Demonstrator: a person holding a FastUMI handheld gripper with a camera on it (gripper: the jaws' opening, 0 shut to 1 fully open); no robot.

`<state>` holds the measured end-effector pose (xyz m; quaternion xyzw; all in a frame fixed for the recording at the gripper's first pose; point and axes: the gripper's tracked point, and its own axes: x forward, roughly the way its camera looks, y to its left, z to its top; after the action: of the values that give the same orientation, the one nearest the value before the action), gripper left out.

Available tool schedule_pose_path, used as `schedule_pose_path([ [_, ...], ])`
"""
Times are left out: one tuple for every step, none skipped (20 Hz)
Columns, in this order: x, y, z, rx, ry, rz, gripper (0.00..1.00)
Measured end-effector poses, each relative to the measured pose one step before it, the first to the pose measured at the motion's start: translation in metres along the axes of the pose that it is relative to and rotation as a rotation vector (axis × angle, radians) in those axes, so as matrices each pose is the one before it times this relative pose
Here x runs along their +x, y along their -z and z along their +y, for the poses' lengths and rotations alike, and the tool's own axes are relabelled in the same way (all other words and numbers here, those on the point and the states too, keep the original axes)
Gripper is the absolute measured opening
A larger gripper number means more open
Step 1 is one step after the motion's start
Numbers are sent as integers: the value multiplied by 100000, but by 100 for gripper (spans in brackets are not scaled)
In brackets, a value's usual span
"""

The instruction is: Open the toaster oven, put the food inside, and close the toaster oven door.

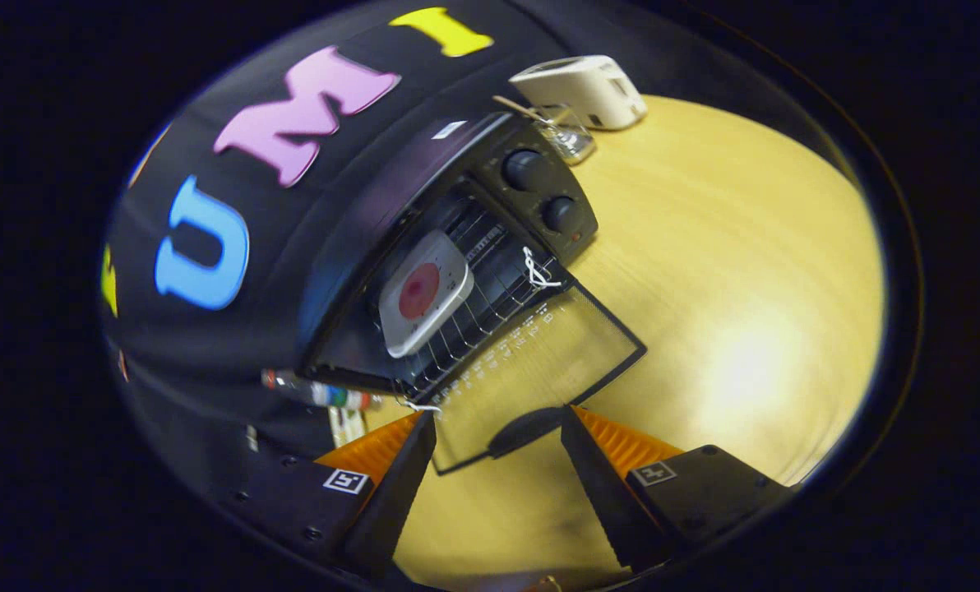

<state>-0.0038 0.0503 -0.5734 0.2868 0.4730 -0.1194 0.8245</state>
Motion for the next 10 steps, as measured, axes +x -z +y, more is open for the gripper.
schedule_pose_path([
  [-181, 991, -573, -10253, 2328, 482, 99],
  [183, 1194, -451, -9961, 2013, 1005, 100],
  [336, 1032, -69, -8044, 529, 732, 99],
  [463, 812, 269, -6578, 883, 996, 99],
  [545, 1106, -128, -4839, 1491, 1788, 100],
  [910, 1065, -304, -4949, 1650, 1830, 100],
  [662, 568, -53, -4763, 1802, 773, 100],
  [704, 415, 208, -4801, 988, 469, 100],
  [747, 120, 266, -3652, 1008, -228, 100],
  [522, 236, 321, -2528, 244, 1011, 100],
])
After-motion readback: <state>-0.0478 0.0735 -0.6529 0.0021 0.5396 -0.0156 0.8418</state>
